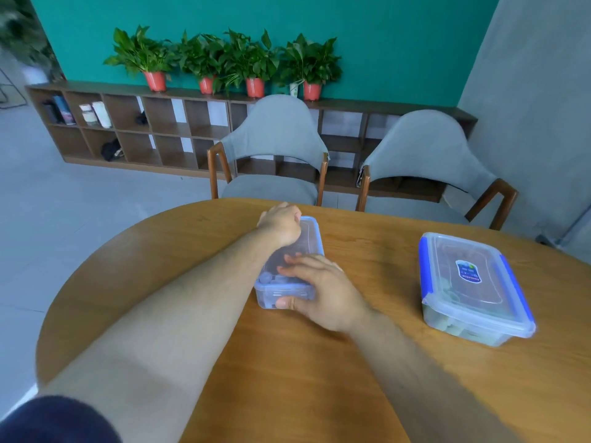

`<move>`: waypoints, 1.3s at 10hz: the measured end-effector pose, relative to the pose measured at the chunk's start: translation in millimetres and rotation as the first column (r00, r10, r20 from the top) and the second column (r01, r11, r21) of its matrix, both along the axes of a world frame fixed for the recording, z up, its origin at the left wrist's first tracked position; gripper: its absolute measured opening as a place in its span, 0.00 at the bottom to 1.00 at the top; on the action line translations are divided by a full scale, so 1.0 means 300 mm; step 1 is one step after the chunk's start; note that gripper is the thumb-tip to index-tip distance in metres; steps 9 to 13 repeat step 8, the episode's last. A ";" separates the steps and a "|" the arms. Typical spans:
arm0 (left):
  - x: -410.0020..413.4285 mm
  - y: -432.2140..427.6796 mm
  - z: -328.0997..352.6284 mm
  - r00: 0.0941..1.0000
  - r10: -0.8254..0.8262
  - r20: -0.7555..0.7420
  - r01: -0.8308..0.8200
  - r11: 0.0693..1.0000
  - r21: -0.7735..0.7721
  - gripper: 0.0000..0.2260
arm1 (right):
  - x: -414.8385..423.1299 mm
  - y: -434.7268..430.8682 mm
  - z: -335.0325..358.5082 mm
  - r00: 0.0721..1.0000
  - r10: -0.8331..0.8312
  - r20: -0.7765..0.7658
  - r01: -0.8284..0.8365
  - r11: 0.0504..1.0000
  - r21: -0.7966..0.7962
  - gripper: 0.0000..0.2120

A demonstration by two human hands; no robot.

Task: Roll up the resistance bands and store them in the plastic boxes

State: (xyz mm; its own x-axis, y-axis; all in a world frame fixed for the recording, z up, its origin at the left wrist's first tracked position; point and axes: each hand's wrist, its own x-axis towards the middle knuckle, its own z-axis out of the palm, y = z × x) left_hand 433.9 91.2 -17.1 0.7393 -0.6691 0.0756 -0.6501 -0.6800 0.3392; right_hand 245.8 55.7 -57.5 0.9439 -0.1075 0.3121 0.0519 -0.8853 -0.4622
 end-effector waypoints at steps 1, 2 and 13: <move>0.022 -0.027 -0.009 0.999 0.012 0.034 -0.013 1.000 0.026 0.17 | 0.004 0.003 -0.008 1.000 -0.014 0.024 0.015 0.999 -0.039 0.29; 0.026 -0.032 -0.015 0.998 0.005 0.057 -0.006 1.000 0.030 0.16 | 0.007 0.010 -0.011 0.997 -0.014 0.076 0.020 0.996 -0.084 0.27; 0.022 0.021 0.000 0.999 -0.043 -0.010 0.041 0.984 -0.175 0.15 | -0.013 -0.002 0.062 0.998 -0.029 0.051 0.025 0.997 0.077 0.19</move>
